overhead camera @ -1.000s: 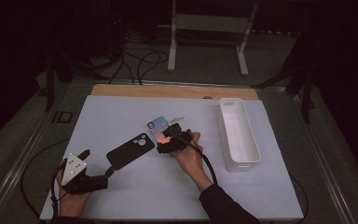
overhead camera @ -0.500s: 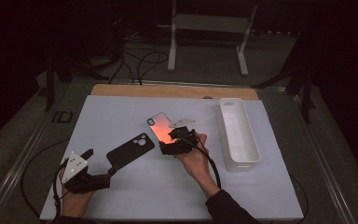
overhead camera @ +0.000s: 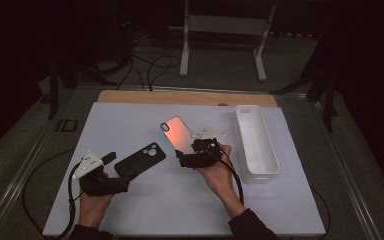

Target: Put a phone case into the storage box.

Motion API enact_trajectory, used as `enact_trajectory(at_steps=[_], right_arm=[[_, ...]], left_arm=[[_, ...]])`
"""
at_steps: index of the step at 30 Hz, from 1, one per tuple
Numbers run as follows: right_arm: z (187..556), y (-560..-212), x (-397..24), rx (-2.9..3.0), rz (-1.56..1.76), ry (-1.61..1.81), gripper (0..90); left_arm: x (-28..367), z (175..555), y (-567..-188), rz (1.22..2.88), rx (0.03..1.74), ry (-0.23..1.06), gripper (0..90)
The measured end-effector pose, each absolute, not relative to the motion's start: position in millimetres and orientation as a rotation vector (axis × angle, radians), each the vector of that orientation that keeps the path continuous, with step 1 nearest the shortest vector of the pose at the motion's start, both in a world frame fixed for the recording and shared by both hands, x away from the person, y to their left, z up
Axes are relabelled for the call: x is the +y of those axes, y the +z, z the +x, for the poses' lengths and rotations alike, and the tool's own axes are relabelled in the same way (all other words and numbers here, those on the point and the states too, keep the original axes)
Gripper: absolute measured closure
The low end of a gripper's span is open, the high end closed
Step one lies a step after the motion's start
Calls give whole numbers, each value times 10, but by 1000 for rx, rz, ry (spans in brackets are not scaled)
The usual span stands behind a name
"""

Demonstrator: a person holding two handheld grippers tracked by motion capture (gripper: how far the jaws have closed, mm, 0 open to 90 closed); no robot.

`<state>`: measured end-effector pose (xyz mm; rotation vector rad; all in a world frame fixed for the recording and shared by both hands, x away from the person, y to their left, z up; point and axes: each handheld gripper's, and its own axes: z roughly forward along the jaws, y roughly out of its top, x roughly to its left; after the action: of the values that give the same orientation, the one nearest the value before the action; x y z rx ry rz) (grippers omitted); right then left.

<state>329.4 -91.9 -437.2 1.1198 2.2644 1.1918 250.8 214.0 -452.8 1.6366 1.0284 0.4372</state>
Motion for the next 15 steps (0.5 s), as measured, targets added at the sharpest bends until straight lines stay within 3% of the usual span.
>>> enact_trajectory(at_steps=[15], right_arm=[[3176, -4331, -981, 2228, 1068, 1300, 169]], left_arm=[[1861, 2861, -4370, 1685, 1020, 333, 31]])
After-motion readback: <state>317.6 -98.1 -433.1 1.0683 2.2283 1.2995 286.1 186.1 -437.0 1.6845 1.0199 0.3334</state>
